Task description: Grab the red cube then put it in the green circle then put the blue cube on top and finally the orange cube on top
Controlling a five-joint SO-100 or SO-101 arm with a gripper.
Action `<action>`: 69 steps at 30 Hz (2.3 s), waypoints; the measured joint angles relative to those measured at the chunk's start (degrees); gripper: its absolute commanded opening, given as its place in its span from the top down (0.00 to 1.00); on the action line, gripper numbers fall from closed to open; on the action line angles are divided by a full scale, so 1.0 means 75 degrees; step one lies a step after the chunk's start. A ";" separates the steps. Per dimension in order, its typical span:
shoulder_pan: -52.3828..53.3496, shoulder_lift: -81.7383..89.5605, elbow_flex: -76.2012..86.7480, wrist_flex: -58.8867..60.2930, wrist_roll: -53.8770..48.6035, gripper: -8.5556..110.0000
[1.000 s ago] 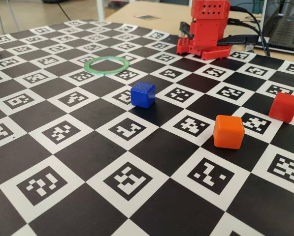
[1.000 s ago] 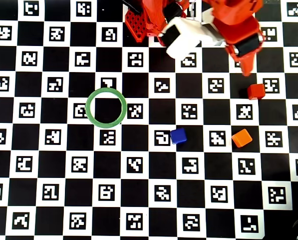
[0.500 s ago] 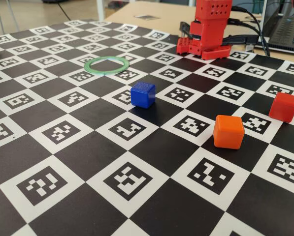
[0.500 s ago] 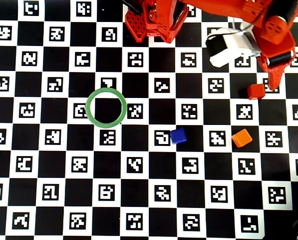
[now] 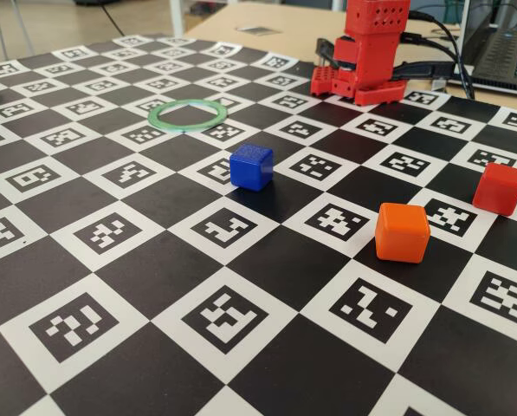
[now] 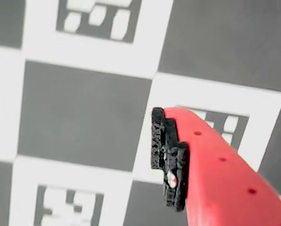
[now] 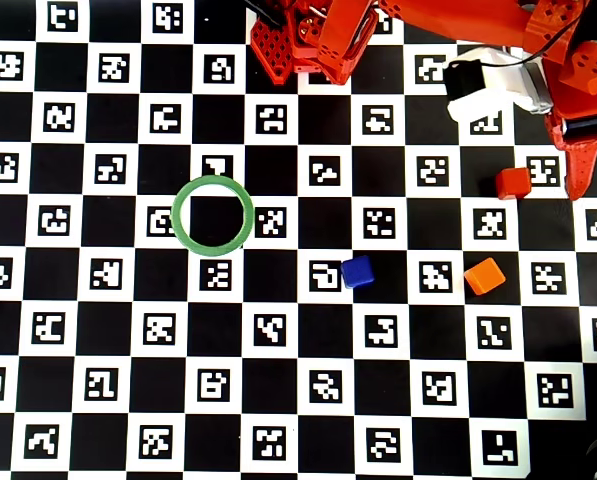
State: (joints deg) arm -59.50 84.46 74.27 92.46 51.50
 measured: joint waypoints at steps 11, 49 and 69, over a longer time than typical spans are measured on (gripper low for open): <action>0.0070 -0.0691 0.1184 -0.1219 0.0094 0.48; 0.0445 -0.1523 0.2754 -0.3363 -0.0117 0.48; 0.0516 -0.1523 0.2754 -0.3762 0.0199 0.48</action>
State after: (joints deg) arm -55.63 73.04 94.92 64.25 53.00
